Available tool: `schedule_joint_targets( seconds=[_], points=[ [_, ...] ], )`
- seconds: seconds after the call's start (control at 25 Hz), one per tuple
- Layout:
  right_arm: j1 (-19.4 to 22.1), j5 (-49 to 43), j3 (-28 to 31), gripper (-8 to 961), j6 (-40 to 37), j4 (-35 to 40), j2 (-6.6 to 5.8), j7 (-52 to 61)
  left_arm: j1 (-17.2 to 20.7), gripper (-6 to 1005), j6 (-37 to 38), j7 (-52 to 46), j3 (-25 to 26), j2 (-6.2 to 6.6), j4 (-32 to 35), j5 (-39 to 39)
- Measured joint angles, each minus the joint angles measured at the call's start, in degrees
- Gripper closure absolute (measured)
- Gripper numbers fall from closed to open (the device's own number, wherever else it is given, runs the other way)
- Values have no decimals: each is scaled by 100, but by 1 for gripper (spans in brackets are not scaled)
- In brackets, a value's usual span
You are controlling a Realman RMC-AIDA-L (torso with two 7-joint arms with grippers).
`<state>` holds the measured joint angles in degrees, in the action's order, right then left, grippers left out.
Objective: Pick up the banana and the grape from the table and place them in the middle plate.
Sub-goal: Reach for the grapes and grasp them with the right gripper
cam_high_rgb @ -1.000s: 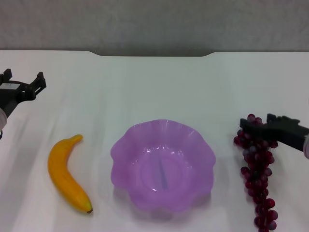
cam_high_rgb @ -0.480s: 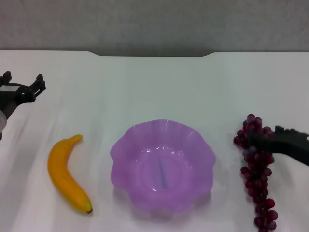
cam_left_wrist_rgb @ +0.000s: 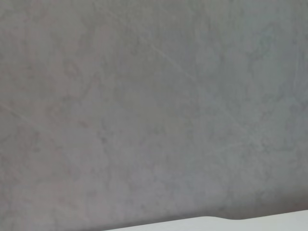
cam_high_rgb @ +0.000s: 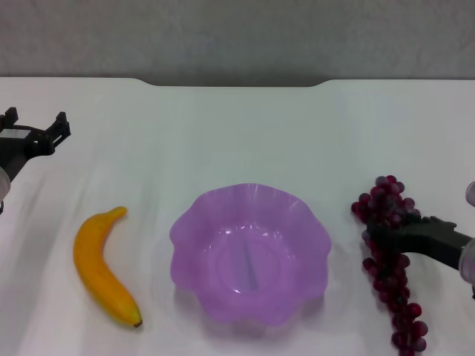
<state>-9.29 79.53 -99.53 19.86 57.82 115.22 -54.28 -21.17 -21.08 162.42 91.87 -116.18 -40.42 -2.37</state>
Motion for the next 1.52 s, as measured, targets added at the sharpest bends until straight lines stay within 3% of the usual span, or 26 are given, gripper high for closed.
schedule_joint_targets(
  seconds=[0.36,0.92,1.24,1.52],
  points=[
    [-42,237,-87,73,-57,-156,-8,-188,6,120,-1,0,9,0,-17,0],
    [-434,245,-93,73,-105,-719,-9,-197,14,120,-1,0,-20,0,-38,0],
    [-523,247,-96,102,-87,-841,-12,-256,17,120,-1,0,-21,0,-44,0],
    [-522,242,-106,210,-107,-841,-8,-259,22,120,-1,0,-21,0,-45,0]
  ],
)
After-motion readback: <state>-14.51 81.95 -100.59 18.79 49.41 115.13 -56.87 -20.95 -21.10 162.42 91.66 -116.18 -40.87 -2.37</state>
